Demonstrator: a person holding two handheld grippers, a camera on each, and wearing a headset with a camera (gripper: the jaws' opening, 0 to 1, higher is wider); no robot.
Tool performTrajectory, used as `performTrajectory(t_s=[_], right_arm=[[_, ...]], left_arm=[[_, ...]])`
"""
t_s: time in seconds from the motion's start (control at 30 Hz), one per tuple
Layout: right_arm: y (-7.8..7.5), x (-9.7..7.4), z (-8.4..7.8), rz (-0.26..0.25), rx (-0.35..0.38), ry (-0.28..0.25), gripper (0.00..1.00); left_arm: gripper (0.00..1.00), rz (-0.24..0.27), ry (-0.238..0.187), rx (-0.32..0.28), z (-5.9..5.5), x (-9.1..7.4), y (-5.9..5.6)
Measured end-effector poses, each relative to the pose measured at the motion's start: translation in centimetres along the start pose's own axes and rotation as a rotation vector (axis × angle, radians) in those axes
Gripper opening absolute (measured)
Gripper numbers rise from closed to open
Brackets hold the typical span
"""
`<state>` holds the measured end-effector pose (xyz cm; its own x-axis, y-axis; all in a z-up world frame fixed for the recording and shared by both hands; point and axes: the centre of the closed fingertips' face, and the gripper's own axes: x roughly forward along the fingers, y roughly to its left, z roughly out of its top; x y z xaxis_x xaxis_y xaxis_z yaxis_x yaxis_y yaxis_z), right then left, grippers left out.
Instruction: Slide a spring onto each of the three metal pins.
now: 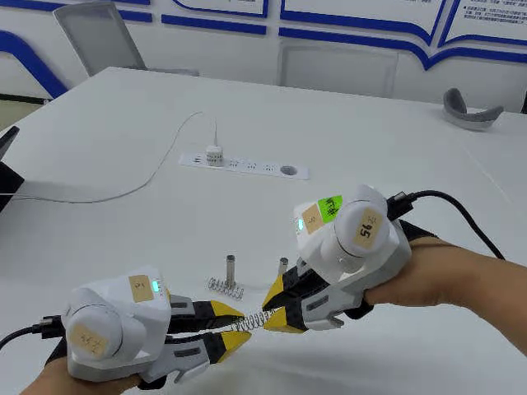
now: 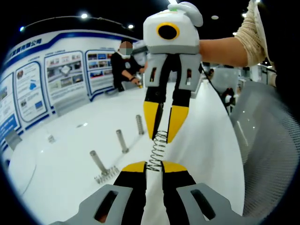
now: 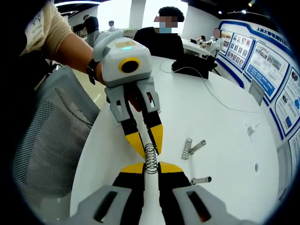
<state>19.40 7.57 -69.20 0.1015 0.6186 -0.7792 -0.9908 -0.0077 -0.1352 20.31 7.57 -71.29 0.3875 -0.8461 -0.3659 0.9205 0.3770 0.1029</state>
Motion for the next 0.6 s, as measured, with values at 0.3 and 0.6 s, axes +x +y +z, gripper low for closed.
performTrajectory(t_s=[0.3,0.6], right_arm=[[0.1,-0.4,1.6,-0.006,0.003,-0.041,0.11],[0.1,-0.2,3.2,-0.010,0.014,-0.091,0.11]], left_arm=[[0.11,-0.009,-0.004,0.002,0.1,0.2,-0.3],[0.11,-0.020,-0.011,-0.008,0.3,0.3,-0.6]])
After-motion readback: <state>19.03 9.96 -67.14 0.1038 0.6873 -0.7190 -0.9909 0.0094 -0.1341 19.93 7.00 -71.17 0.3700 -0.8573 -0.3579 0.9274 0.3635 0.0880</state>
